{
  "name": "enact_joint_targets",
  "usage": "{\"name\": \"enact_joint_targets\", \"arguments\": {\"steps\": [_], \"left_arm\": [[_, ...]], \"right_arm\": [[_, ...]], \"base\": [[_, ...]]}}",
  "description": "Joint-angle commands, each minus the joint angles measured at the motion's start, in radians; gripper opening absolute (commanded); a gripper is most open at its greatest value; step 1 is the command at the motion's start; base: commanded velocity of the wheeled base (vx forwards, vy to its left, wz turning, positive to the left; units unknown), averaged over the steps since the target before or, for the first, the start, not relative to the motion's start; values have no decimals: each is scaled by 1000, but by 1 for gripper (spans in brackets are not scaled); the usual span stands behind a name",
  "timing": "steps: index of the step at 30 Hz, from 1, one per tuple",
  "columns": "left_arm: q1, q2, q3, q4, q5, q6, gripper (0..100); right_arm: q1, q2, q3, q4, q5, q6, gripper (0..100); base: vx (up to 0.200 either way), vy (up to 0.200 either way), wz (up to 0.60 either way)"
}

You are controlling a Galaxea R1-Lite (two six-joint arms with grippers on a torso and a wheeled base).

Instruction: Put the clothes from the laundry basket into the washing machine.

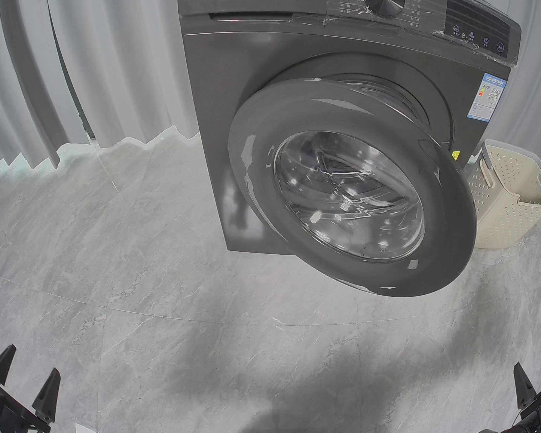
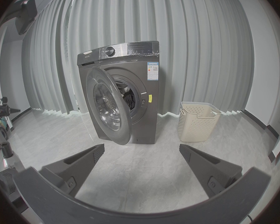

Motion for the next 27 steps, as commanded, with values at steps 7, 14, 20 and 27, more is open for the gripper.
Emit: {"name": "enact_joint_targets", "arguments": {"steps": [7, 14, 20, 27], "left_arm": [[57, -133, 33, 135, 82, 17, 100], [56, -133, 33, 161, 59, 80, 100], [54, -131, 33, 161, 66, 28, 100], [-102, -131, 32, 161, 56, 51, 100]], "right_arm": [[1, -16, 16, 0, -1, 3, 100], [0, -15, 16, 0, 2, -2, 100], [0, -15, 16, 0, 2, -2, 100], [1, -15, 16, 0, 2, -2, 100]], "base": [[0, 0, 0], [0, 0, 0], [0, 0, 0], [0, 0, 0]]}}
